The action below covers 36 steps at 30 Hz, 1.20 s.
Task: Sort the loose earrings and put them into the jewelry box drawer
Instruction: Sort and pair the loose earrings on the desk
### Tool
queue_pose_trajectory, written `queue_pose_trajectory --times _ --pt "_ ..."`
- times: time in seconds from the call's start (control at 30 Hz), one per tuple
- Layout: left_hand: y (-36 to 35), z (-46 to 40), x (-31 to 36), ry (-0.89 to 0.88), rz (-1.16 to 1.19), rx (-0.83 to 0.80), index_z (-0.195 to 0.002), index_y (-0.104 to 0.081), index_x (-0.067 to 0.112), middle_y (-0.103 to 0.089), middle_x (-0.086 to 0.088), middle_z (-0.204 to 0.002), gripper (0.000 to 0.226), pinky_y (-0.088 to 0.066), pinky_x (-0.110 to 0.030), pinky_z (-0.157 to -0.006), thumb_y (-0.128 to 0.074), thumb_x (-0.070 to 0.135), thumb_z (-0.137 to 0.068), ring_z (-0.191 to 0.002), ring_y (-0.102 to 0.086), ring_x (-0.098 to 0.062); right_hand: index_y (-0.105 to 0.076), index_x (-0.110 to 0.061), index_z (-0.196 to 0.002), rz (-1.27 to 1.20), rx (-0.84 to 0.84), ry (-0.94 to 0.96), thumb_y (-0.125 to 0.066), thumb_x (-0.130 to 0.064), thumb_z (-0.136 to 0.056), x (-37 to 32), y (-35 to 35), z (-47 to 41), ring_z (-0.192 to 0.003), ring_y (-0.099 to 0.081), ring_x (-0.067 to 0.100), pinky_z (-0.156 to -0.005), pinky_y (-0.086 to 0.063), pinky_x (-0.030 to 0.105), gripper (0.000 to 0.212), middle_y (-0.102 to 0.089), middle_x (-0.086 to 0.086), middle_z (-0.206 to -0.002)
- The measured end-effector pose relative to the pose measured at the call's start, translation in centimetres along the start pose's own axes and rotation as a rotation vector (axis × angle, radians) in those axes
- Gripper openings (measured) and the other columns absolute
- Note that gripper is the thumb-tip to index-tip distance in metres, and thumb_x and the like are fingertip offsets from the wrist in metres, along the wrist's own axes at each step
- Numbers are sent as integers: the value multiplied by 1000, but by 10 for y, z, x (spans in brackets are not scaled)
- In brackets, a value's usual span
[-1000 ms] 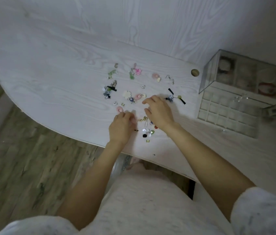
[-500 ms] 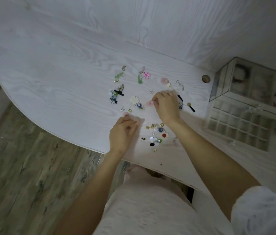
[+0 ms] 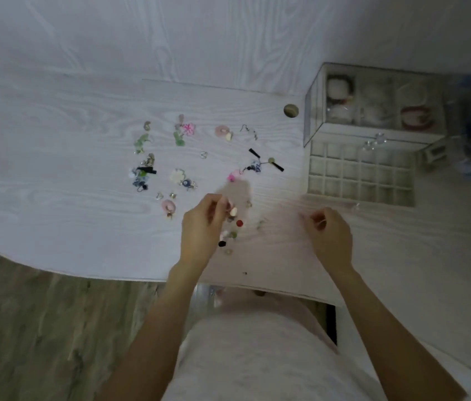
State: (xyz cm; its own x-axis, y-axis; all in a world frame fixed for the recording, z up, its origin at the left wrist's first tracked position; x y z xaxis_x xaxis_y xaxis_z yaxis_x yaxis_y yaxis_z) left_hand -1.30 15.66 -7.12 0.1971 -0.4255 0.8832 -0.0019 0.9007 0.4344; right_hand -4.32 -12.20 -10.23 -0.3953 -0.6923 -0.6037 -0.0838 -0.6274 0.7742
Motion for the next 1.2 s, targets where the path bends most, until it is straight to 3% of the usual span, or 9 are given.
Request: queue_pose_trajectory --times 0.1,0.2,0.27,0.37,0.43,0.57,0.7,0.9,1.2 --pt "-74 -5 26 -100 -108 -222 -86 -67 17 -69 5 -75 18 -47 -15 -64 -53 24 -94 -70 -64 -4 -59 -13 -84 -25 62 -74 -61 -35 -88 27 15 -1 -74 -58 19 -64 -40 27 22 -62 4 -82" --pt "-135 -8 35 -113 -195 -348 -87 -68 12 -70 0 -77 18 -52 -26 -69 -54 24 -93 -72 -65 -13 -60 -12 -89 -47 46 -126 -62 -36 -87 40 20 -4 -77 -58 18 -68 -42 27 24 -65 3 -86" --pt "-154 -13 34 -77 -196 -361 -89 -67 11 -70 -5 -81 16 -54 -34 -71 -57 22 -91 -72 -65 -17 -60 -11 -92 -45 5 -139 -61 -40 -87 41 20 -6 -78 -58 16 -68 -43 26 29 -65 2 -87" --pt "-162 -17 34 -81 -251 -349 -96 -66 11 -69 -7 -91 12 -53 -30 -73 -59 18 -89 -78 -64 -18 -59 -14 -100 -5 -19 -118 -58 -45 -87 40 22 -5 -80 -58 18 -71 -47 30 34 -62 3 -92" --pt "-164 -17 36 -122 -328 -336 -102 -65 10 -66 -8 -100 16 -46 -24 -72 -57 15 -89 -81 -62 -18 -57 -15 -112 47 -29 -98 -59 -29 -89 44 26 -4 -85 -58 23 -73 -46 31 27 -57 8 -106" --pt "-157 -7 39 -204 -366 -321 -116 -60 7 -59 -10 -110 29 -46 -26 -75 -54 6 -87 -81 -60 -20 -48 -13 -131 61 -91 23 -57 -2 -81 35 17 -4 -102 -52 30 -80 -45 33 52 -45 16 -122" --pt "-181 13 32 -218 -427 -454 -130 -48 7 -49 -12 -120 53 -47 -31 -79 -63 8 -79 -90 -57 -25 -49 -10 -130 47 -142 33 -54 5 -77 29 5 -5 -101 -52 30 -79 -40 26 55 -47 16 -116" --pt "-191 11 33 -195 -376 -430 -116 -58 6 -51 -15 -109 42 -48 -35 -76 -67 6 -76 -87 -58 -30 -48 -9 -130 -8 -182 6 -53 1 -83 17 -2 1 -95 -56 25 -77 -44 27 49 -44 13 -122" --pt "-181 16 30 -148 -307 -432 -121 -54 8 -51 -13 -115 50 -49 -38 -79 -71 10 -74 -90 -59 -29 -45 -13 -132 88 -221 50 -54 -5 -86 7 1 5 -94 -56 28 -70 -37 25 47 -42 13 -122"
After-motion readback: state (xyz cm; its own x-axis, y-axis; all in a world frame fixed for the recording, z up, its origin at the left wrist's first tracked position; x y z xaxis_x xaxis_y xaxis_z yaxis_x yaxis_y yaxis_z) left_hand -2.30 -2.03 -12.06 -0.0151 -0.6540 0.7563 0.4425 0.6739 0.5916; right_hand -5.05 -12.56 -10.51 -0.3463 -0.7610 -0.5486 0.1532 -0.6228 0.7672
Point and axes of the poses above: each hand's wrist, its own z-axis away from the middle knuckle, its own y-axis out of the back of the hand, x = y × z, the point moved 10 cm from there along -z, towards the middle knuckle
